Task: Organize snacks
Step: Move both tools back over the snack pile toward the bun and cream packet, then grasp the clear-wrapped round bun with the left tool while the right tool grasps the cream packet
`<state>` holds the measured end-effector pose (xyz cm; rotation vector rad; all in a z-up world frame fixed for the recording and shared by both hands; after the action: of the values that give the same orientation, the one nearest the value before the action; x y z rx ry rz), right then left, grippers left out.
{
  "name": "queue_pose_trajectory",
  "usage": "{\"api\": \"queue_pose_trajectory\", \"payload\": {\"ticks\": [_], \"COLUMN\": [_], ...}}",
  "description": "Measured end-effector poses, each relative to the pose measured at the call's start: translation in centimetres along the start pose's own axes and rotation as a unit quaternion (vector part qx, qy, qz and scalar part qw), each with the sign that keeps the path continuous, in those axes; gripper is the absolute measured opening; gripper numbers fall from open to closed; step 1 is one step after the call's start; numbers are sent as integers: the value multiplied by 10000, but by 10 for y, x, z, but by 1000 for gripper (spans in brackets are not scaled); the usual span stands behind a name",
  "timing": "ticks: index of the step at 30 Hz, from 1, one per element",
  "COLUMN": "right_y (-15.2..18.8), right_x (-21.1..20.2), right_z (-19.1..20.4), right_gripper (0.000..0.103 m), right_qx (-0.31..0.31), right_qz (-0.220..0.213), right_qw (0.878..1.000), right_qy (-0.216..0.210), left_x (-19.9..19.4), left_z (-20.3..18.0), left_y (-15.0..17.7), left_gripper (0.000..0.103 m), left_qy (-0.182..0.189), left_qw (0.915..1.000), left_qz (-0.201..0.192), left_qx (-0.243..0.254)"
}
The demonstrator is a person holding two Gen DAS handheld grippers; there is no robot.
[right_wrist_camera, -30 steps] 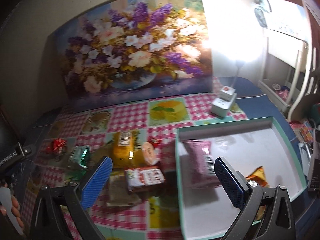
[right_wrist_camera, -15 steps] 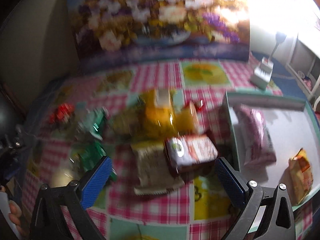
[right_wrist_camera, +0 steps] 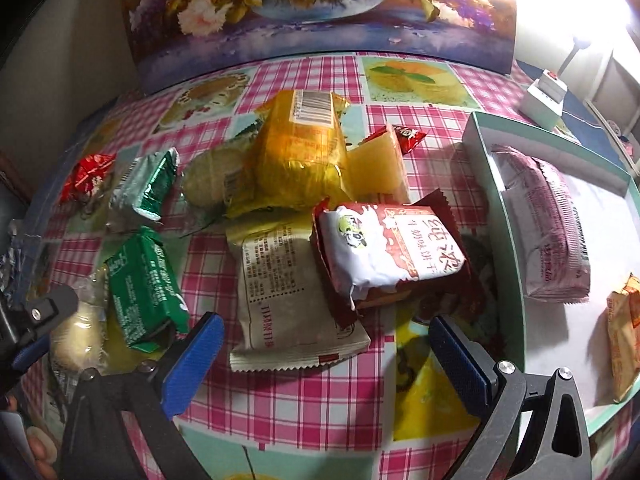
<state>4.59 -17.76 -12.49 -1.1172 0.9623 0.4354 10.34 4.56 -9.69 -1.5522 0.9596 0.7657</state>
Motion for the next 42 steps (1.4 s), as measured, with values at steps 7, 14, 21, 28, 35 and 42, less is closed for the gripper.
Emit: {"api": "queue_pose_trajectory", "payload": {"ticks": [7,14,21,28,35,42], "right_y": [-4,-4,-3,-3,-3,-11], "right_x": [4,5,0,-2,-10,-32], "right_z": [6,6,9,8,12,20], "right_gripper": [103,81,59,58,58,58], "right_qx": [-202,-290,-359,-201,-47,34], "right_qz": [-71,-162,-208,-142,-153,-365], "right_qw": [9997,9994,9991,9995,9991,9973], "right_qy": [70,91,-11,-175,-394,-635], "left_x": [11,15,13,4,-10,-26], "left_z": [-3,-6,-18,-19,-11,-8], "left_y": [7,13,8,-2,-14,-21], "left_gripper": [101,101,74,72,72,72], "left_qy": [-188,-258,-331,-231,-302,-288], "left_qw": [9994,9985,9964,9969,9971,9965], "left_qz": [206,273,191,-27,-276,-492], "left_qx": [227,405,760,755,634,619]}}
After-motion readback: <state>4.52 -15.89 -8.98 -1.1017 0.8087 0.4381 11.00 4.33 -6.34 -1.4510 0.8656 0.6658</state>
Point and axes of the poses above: each gripper's, at about its wrist camera, not at the fingertips, and x roughly the way its jaws point, z to its left, y to its underside, the point moved 8 cm from there along x, roughly the way its jaws point, and after that the axes turned 8 degrees about -z, right-handed, at the moved point
